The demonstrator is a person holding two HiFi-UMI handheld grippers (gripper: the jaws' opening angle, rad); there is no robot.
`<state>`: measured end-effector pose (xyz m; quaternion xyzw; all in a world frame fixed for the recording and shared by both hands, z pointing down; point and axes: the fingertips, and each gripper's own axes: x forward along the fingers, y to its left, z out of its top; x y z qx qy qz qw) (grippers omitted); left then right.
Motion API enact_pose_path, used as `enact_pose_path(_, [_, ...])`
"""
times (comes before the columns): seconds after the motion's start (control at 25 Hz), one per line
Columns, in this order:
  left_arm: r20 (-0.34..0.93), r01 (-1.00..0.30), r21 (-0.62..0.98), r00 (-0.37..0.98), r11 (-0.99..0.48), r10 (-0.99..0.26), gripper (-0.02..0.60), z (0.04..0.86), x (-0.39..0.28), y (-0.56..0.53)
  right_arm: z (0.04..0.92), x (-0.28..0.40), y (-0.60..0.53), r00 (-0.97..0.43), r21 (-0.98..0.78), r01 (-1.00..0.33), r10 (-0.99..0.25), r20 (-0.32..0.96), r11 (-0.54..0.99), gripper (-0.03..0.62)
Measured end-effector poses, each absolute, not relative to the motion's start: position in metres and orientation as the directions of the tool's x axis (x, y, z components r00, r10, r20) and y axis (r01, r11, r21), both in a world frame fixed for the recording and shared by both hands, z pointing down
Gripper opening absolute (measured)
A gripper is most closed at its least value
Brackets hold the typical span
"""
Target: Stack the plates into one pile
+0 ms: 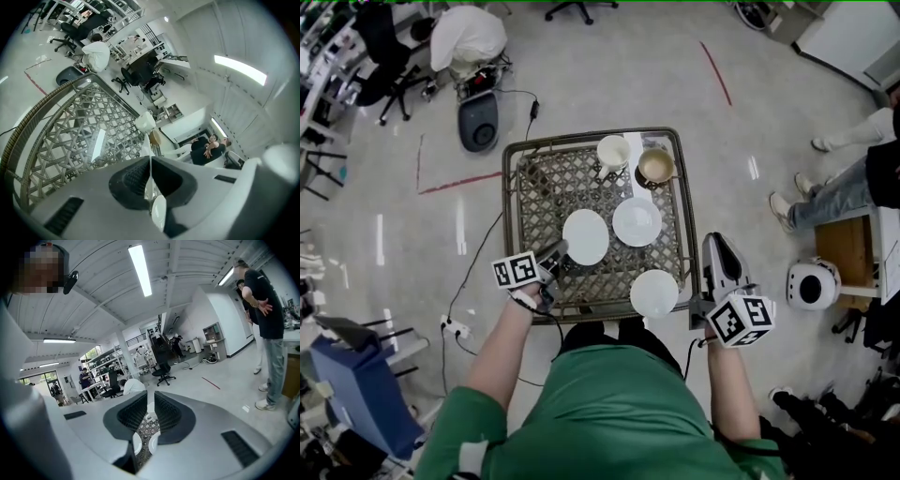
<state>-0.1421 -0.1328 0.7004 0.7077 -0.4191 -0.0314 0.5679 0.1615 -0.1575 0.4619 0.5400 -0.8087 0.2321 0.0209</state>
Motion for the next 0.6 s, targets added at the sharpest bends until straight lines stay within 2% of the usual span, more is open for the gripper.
enact_pose_path(0.6, [0.420, -0.528, 0.849, 0.713, -0.035, -0.562, 0.031, 0.714, -0.074, -0.174, 0.475, 0.202, -0.167, -0.361, -0.364, -0.900, -0.879, 0.311, 0.241, 0.063])
